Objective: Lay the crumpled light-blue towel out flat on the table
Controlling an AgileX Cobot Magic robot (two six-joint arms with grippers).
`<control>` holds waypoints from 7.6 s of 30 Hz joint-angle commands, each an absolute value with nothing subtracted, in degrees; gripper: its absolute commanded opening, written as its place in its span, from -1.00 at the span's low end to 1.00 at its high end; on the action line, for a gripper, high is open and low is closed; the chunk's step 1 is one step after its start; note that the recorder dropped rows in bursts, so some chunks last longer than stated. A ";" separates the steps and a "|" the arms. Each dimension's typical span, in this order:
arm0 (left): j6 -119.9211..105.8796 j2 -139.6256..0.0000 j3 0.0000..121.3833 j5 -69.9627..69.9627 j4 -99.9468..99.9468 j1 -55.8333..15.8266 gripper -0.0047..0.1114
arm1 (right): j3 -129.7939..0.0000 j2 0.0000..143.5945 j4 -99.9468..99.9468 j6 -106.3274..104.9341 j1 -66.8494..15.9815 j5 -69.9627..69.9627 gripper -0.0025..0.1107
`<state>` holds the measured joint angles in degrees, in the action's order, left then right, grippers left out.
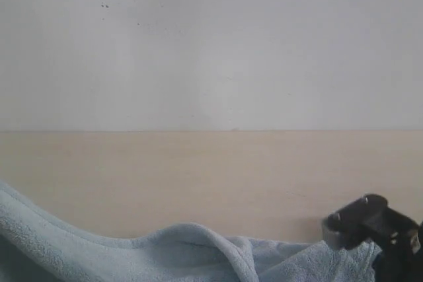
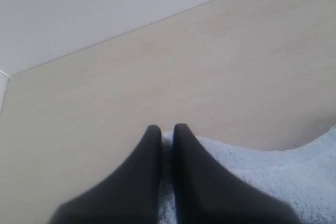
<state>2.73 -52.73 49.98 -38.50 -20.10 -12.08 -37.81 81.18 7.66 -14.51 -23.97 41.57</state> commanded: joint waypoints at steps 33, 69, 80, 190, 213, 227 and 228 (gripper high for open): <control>3.92 -52.32 49.75 -37.37 -19.96 -11.94 -0.85 | -34.43 91.00 2.92 -20.85 -37.12 29.37 -0.27; 3.48 -48.05 48.60 -37.74 -18.41 -11.94 -0.85 | -35.54 90.15 0.32 -12.31 -37.12 25.93 -0.96; 2.82 -39.09 48.60 -43.44 -18.66 -11.94 -0.85 | -35.54 57.32 -40.08 21.32 -37.12 43.05 -0.96; 85.44 -79.25 36.17 -7.73 -85.95 -1.28 -0.07 | -69.30 116.87 -24.23 5.42 -8.51 25.90 -0.96; 85.90 -79.25 34.12 -5.70 -85.95 -1.28 -0.07 | -57.38 107.64 -23.31 11.86 7.96 28.59 -0.96; 86.80 -74.35 32.82 0.00 -85.95 -1.28 -0.08 | -53.11 85.44 0.00 -10.06 -7.92 18.74 -0.96; 86.80 -72.77 32.74 0.00 -85.95 -1.28 -0.08 | -51.32 83.21 0.00 -9.32 -8.56 16.89 -0.96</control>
